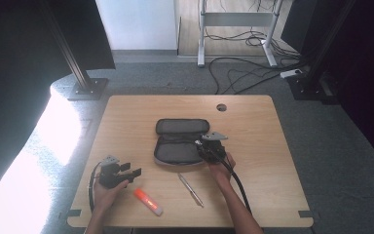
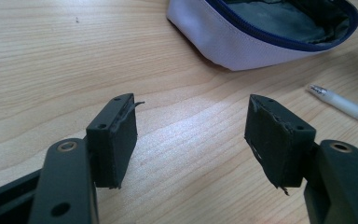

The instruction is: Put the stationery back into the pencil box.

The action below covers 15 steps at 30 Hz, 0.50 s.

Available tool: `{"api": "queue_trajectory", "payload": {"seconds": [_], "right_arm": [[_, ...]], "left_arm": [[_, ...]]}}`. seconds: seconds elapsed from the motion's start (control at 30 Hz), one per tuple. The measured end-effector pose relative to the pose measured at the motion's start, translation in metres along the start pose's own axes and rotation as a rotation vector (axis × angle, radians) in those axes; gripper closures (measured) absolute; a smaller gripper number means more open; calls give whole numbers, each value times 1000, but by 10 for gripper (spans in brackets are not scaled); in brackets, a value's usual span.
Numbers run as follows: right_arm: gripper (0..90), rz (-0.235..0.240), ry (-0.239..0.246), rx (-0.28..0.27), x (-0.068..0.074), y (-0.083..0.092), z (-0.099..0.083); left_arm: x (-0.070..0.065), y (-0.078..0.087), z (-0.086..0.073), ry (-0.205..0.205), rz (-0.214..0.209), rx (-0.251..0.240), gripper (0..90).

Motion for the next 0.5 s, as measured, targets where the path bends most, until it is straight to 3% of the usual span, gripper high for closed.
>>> {"api": "queue_trajectory", "payload": {"seconds": [0.5], "right_arm": [[721, -22, 40, 45, 2, -15, -7]], "left_arm": [[0, -1, 0, 0, -4, 10, 344]]}}
Point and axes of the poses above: each handheld gripper's, and its own axes: y roughly backward along the jaws, z roughly out of its top, x roughly to its left, the point moved 3 cm from there along -y, roughly forward along the jaws, and after that the axes turned 3 degrees about y, right-handed, at the moved point
